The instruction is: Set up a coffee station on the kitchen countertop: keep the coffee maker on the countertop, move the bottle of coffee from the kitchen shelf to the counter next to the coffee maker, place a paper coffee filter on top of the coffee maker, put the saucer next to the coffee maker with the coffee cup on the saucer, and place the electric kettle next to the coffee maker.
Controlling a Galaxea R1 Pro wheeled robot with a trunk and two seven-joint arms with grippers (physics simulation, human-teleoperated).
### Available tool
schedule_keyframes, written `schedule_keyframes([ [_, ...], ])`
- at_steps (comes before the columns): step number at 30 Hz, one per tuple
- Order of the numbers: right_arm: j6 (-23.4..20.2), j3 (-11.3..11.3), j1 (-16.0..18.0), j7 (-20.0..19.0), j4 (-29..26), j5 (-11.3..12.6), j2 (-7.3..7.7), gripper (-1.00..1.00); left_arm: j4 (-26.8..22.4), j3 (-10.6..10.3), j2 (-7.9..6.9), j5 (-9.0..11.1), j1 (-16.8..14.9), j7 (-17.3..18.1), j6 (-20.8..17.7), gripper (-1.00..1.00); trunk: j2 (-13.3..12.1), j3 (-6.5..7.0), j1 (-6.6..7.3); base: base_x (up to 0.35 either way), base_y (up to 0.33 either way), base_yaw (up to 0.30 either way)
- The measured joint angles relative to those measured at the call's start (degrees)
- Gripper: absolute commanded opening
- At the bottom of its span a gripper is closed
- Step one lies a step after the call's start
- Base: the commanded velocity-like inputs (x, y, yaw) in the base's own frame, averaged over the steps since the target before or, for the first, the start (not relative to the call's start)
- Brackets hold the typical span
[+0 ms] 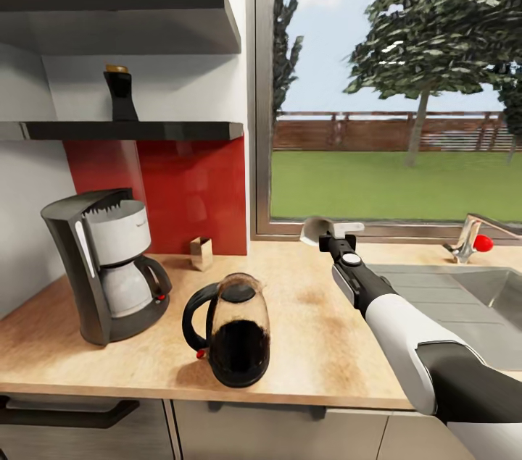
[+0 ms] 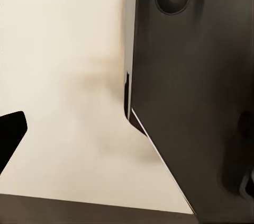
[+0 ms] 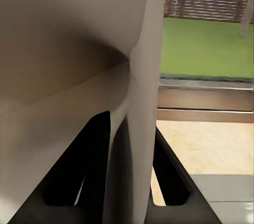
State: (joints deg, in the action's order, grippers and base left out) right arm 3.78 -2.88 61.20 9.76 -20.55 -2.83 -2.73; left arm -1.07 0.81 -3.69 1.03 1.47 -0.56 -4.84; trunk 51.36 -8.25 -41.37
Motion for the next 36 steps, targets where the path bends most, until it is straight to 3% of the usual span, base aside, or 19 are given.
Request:
schedule_keyframes([
  [36,0.0,0.08,0.0,0.0,0.01,-0.05,0.09,-1.0,0.2,-0.08,0.0,-0.04,0.02,0.0,-0.02,1.0,-14.46,6.48,7.92,0.0,0.0,0.0],
])
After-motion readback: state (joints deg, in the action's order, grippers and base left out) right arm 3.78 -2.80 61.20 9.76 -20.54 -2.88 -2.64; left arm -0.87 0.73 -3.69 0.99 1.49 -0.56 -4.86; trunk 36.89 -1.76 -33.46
